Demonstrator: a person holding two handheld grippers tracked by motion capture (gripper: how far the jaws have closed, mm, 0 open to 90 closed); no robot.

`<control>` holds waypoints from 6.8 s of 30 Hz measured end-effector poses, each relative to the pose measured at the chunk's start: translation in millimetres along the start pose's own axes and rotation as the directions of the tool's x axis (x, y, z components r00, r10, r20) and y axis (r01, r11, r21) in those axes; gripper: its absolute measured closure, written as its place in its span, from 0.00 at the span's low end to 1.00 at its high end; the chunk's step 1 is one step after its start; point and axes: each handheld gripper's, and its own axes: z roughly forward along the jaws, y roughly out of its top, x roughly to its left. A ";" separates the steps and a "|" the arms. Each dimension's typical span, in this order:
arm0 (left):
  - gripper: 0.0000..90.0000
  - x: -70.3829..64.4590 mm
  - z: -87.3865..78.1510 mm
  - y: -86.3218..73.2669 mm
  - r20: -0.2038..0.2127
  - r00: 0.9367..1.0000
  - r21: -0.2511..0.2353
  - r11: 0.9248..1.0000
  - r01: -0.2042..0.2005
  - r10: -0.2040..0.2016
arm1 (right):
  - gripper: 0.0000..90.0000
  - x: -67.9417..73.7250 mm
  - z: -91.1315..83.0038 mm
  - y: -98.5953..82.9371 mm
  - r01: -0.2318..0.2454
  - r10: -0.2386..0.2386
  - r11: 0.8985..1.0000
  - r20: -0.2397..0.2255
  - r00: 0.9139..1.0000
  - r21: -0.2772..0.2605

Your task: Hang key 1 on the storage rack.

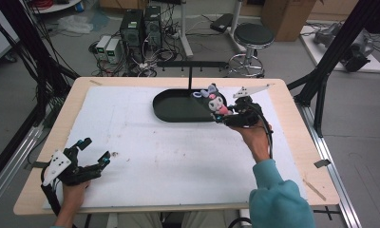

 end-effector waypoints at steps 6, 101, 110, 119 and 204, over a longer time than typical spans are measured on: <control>0.14 0.0 0.1 0.0 -0.001 1.000 -0.001 1.000 0.001 -0.001 | 0.60 -4.5 2.9 3.3 -0.028 0.029 1.000 0.029 0.999 -0.014; 0.14 0.2 0.2 0.0 -0.001 1.000 0.000 1.000 0.005 -0.005 | 0.60 -45.3 59.6 25.3 -0.230 0.243 0.969 0.193 0.951 -0.087; 0.14 0.2 0.2 0.0 -0.001 1.000 0.001 1.000 0.005 -0.005 | 0.60 -42.2 59.7 26.3 -0.217 0.227 0.973 0.196 0.954 -0.072; 0.14 0.2 0.2 0.0 -0.001 1.000 0.000 1.000 0.005 -0.005 | 0.60 -43.2 62.7 27.7 -0.213 0.221 0.975 0.219 0.950 -0.060; 0.14 0.1 0.2 0.0 -0.001 1.000 0.000 1.000 0.004 -0.004 | 0.60 -69.1 95.3 35.3 -0.287 0.287 0.958 0.202 0.936 -0.030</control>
